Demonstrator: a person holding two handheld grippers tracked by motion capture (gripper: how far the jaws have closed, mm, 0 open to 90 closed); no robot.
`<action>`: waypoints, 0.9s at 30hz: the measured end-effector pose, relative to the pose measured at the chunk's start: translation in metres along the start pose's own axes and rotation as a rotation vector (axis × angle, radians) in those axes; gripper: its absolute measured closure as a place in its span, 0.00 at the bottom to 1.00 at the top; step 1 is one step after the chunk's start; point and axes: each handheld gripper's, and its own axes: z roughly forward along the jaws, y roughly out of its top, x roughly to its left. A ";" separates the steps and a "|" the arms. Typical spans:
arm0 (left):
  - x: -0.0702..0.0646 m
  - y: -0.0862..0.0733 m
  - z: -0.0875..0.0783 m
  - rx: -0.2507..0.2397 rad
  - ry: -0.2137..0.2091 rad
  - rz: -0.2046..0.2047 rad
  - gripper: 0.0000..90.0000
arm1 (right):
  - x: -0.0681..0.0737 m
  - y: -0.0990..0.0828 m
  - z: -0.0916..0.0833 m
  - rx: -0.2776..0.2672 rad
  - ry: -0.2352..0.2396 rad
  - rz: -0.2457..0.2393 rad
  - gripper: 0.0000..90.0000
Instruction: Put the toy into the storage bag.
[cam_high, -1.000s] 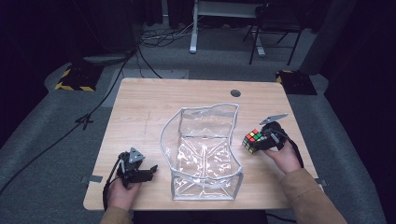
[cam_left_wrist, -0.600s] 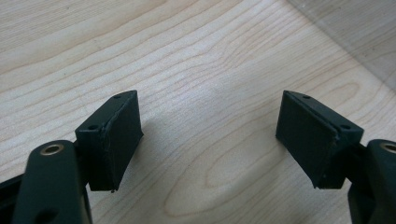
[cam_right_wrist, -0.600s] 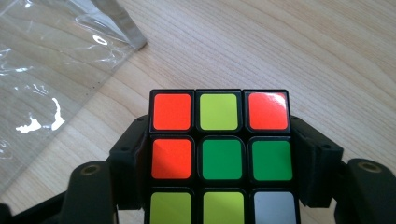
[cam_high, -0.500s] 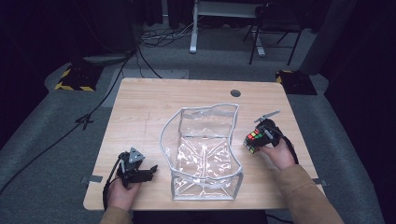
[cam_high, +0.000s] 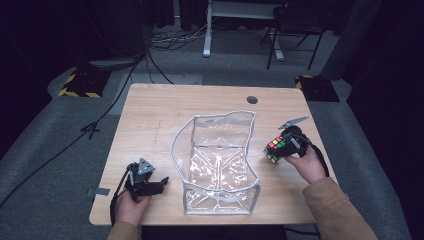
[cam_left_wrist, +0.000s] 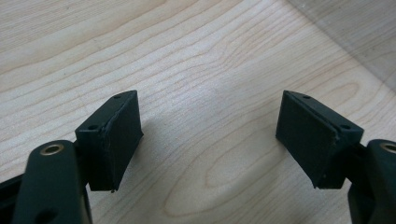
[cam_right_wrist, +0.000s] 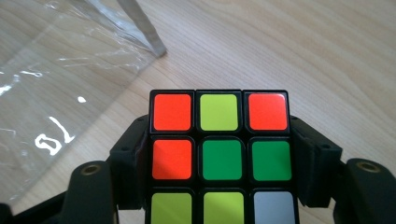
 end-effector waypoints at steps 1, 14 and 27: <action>0.000 0.000 0.000 0.000 0.000 0.000 0.25 | 0.001 0.001 -0.003 -0.008 -0.001 0.003 0.38; -0.001 -0.002 -0.002 0.003 0.004 -0.001 0.25 | 0.003 0.027 -0.043 -0.092 0.046 -0.021 0.38; -0.001 -0.002 -0.002 0.002 0.004 -0.001 0.25 | 0.007 0.048 -0.081 -0.123 0.064 -0.043 0.38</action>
